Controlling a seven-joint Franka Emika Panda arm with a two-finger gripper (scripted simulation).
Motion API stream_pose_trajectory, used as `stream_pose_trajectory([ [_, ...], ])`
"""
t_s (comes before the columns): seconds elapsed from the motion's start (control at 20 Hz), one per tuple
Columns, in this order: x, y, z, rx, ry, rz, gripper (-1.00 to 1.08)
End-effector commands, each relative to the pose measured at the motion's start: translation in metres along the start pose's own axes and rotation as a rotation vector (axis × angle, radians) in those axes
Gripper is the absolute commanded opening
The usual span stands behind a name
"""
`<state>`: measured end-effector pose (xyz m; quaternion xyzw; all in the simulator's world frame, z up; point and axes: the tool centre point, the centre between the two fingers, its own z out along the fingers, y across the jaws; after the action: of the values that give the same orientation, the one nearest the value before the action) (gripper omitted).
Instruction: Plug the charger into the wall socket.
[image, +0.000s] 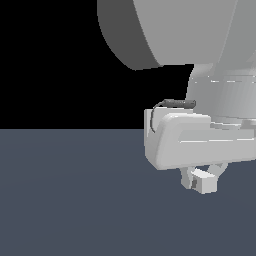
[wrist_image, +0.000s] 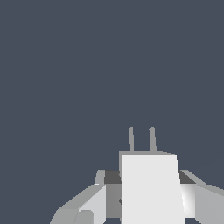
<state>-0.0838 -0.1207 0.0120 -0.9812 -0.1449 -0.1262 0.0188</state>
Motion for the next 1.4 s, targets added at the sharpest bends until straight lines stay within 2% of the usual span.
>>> stream_pose_trajectory([
  [0.0,0.000,0.000,0.000,-0.001,0.001,0.000,-1.00],
  [0.65,0.006,0.000,-0.005,-0.001,0.001,0.005,-1.00],
  [1.35,0.067,0.007,-0.058,-0.015,0.002,0.058,-1.00],
])
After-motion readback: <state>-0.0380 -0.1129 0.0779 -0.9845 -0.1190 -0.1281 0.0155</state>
